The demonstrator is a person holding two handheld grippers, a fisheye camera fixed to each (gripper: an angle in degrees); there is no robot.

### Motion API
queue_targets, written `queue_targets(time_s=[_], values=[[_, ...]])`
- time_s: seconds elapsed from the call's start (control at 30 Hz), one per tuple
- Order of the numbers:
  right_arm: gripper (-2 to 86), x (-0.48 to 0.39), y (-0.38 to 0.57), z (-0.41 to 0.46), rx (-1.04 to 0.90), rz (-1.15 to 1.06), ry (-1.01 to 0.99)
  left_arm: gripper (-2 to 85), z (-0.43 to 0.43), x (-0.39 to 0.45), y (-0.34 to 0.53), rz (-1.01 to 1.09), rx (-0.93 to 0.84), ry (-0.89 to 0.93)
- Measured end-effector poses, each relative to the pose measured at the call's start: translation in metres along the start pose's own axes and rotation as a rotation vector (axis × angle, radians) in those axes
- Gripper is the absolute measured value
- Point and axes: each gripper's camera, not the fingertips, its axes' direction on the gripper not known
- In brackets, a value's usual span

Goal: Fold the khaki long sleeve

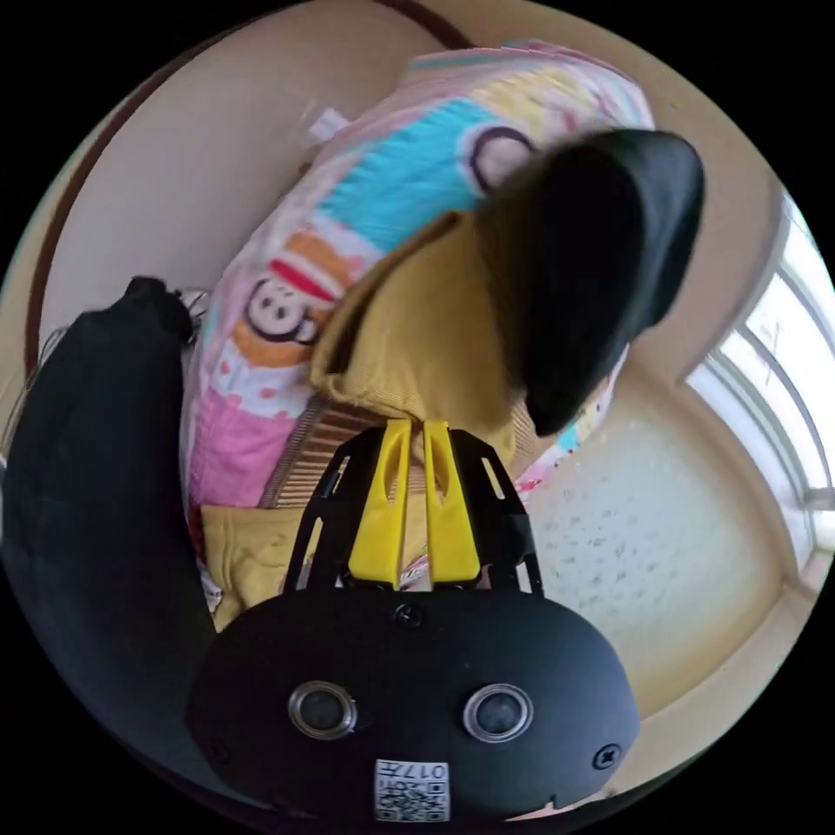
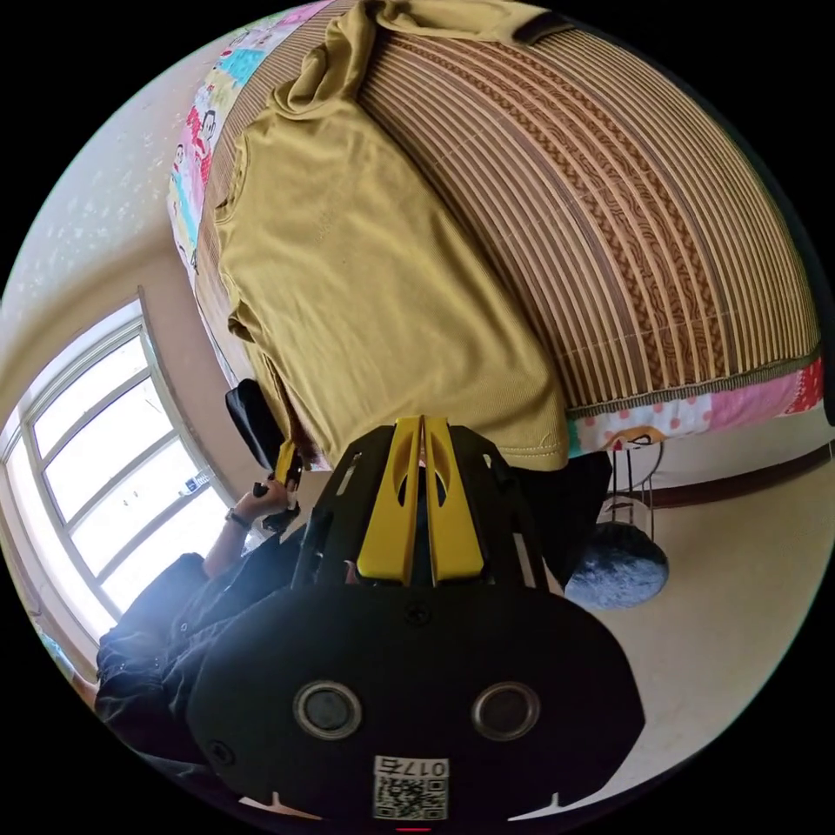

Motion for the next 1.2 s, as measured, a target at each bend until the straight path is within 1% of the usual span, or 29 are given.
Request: queue_targets(time_s=[0.03, 0.1, 0.13, 0.17, 0.2, 0.23, 0.3, 0.33, 0.4, 0.43, 0.47, 0.5, 0.53, 0.57, 0.6, 0.63, 0.67, 0.7, 0.73, 0.8, 0.87, 0.93, 1.0, 1.07, 1.13, 1.2], values=[[0.6, -0.004, 0.005, -0.01, -0.01, 0.007, -0.007, 2.5, 0.002, 0.014, 0.002, 0.041, -0.054, -0.005], [0.5, -0.006, 0.011, -0.023, -0.021, 0.02, -0.058, 2.1, 0.015, 0.078, 0.023, 0.159, -0.343, -0.019], [0.5, -0.006, 0.014, -0.031, -0.024, 0.019, -0.121, 2.0, 0.016, 0.099, 0.032, 0.221, -0.394, -0.013], [0.5, -0.006, 0.016, -0.035, -0.03, 0.013, -0.159, 2.1, 0.014, 0.146, 0.053, 0.376, -0.458, -0.017], [0.5, -0.007, 0.018, -0.043, -0.04, -0.003, -0.235, 2.1, 0.009, 0.194, 0.072, 0.532, -0.479, -0.038], [0.5, -0.006, 0.02, -0.051, -0.038, -0.002, -0.296, 2.1, 0.004, 0.217, 0.082, 0.61, -0.465, -0.049], [0.4, -0.004, 0.023, -0.064, -0.022, 0.022, -0.347, 2.4, -0.015, 0.3, 0.122, 0.942, -0.323, -0.138], [0.4, -0.003, 0.025, -0.073, -0.012, 0.04, -0.364, 2.5, -0.017, 0.318, 0.135, 1.037, -0.276, -0.183], [0.4, -0.003, 0.028, -0.084, -0.007, 0.061, -0.382, 3.1, -0.004, 0.362, 0.195, 1.357, -0.121, -0.387], [0.4, -0.004, 0.031, -0.089, -0.012, 0.068, -0.397, 3.2, 0.004, 0.366, 0.211, 1.42, -0.097, -0.419], [0.4, -0.004, 0.032, -0.092, -0.014, 0.068, -0.406, 3.4, 0.024, 0.367, 0.246, 1.548, -0.084, -0.432], [0.4, -0.006, 0.035, -0.096, -0.02, 0.063, -0.426, 3.5, 0.048, 0.358, 0.281, 1.668, -0.113, -0.4], [0.4, -0.008, 0.037, -0.099, -0.03, 0.052, -0.439, 3.6, 0.062, 0.35, 0.299, 1.718, -0.142, -0.378], [0.4, -0.009, 0.038, -0.101, -0.036, 0.045, -0.442, 4.0, 0.093, 0.329, 0.331, 1.781, -0.227, -0.34], [0.5, -0.012, 0.04, -0.103, -0.05, 0.029, -0.439, 4.6, 0.128, 0.301, 0.361, 1.809, -0.36, -0.317], [0.5, -0.015, 0.041, -0.105, -0.068, 0.008, -0.427, 5.2, 0.147, 0.285, 0.375, 1.822, -0.444, -0.311], [0.5, -0.017, 0.042, -0.106, -0.078, -0.004, -0.417, 6.2, 0.183, 0.25, 0.4, 1.841, -0.613, -0.316], [0.5, -0.02, 0.042, -0.107, -0.097, -0.021, -0.392, 6.2, 0.212, 0.214, 0.414, 1.821, -0.731, -0.347], [0.5, -0.023, 0.043, -0.109, -0.11, -0.036, -0.362, 6.2, 0.224, 0.197, 0.416, 1.792, -0.771, -0.367], [0.6, -0.027, 0.043, -0.114, -0.117, -0.059, -0.322, 7.1, 0.246, 0.141, 0.41, 1.642, -0.866, -0.407], [0.7, -0.033, 0.04, -0.12, -0.124, -0.101, -0.282, 7.3, 0.243, 0.115, 0.396, 1.57, -0.891, -0.429], [1.1, -0.044, 0.032, -0.128, -0.121, -0.146, -0.201, 7.5, 0.231, 0.101, 0.375, 1.54, -0.841, -0.495], [1.5, -0.055, 0.022, -0.134, -0.106, -0.18, -0.154, 7.9, 0.214, 0.098, 0.34, 1.496, -0.727, -0.611], [2.4, -0.068, 0.009, -0.141, -0.075, -0.217, -0.123, 8.9, 0.203, 0.104, 0.311, 1.438, -0.659, -0.655], [4.3, -0.08, -0.013, -0.154, 0.016, -0.218, -0.086, 9.5, 0.197, 0.112, 0.287, 1.396, -0.615, -0.655], [6.2, -0.082, -0.032, -0.166, 0.097, -0.194, -0.11, 9.7, 0.201, 0.121, 0.269, 1.386, -0.597, -0.66]])
